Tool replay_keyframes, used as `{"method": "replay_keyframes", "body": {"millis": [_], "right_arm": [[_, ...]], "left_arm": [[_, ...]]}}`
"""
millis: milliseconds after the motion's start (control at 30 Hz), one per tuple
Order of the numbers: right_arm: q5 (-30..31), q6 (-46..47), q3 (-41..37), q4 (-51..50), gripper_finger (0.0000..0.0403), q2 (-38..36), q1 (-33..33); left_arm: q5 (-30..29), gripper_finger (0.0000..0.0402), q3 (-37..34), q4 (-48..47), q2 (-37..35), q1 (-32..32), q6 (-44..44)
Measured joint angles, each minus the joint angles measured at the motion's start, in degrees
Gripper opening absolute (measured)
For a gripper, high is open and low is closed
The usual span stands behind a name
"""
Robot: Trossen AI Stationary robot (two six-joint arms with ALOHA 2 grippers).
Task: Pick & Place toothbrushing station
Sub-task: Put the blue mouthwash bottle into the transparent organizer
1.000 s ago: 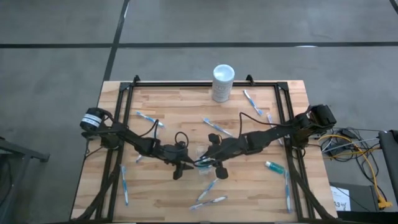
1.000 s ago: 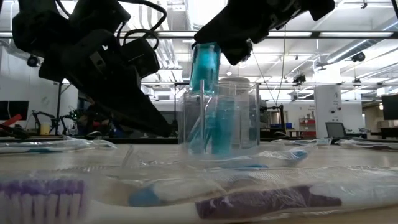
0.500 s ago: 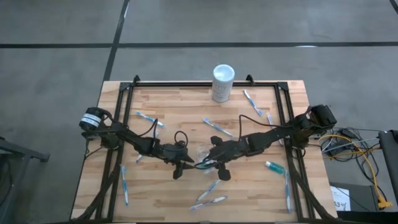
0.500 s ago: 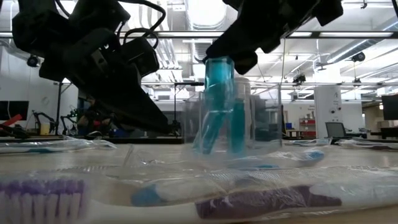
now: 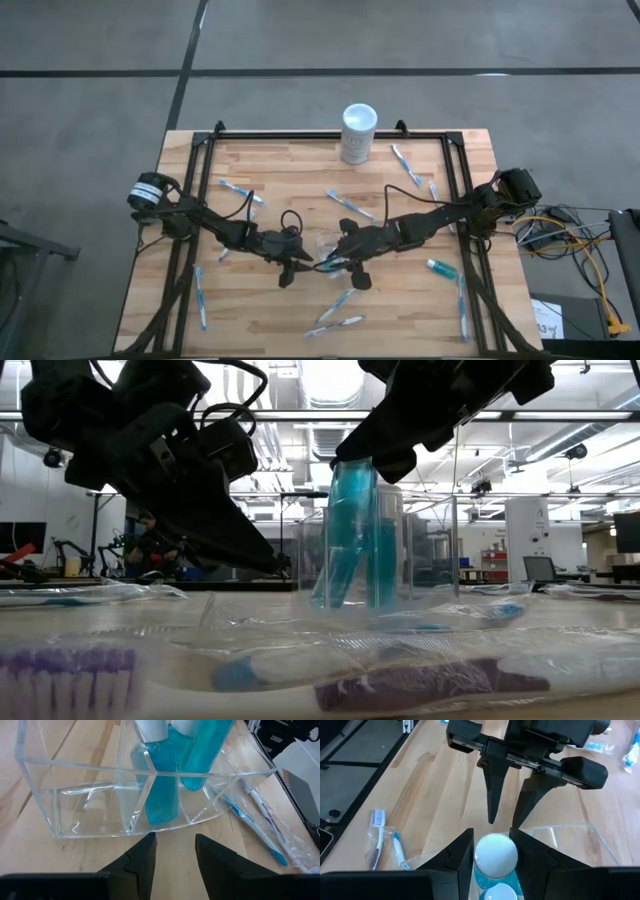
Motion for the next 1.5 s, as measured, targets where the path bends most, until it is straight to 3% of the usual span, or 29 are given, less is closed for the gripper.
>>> {"method": "replay_keyframes", "body": {"millis": [733,867,1033,1233,1500], "right_arm": [[0.03,-5.14,3.55,3.54,0.0146,-1.7,0.2],[0.02,-5.16,5.22,-4.74,0.0145,-5.76,0.15],[0.13,-3.13,5.26,-18.38,0.014,-12.98,-0.36],[0.0,9.87,5.05,-34.24,0.0131,-19.97,-0.34],[-0.54,25.11,4.59,-56.68,0.0123,-24.48,0.47]], "left_arm": [[0.03,0.0142,-0.06,0.4,-2.71,0.29,0.19],[0.07,0.0142,-0.51,-1.82,-8.18,0.35,3.46],[-0.02,0.0142,-0.76,-12.69,-17.54,0.5,6.38],[-0.61,0.0142,-1.06,-21.22,-28.33,0.55,7.63],[-2.17,0.0142,-1.4,-22.54,-35.53,0.55,12.44]]}}
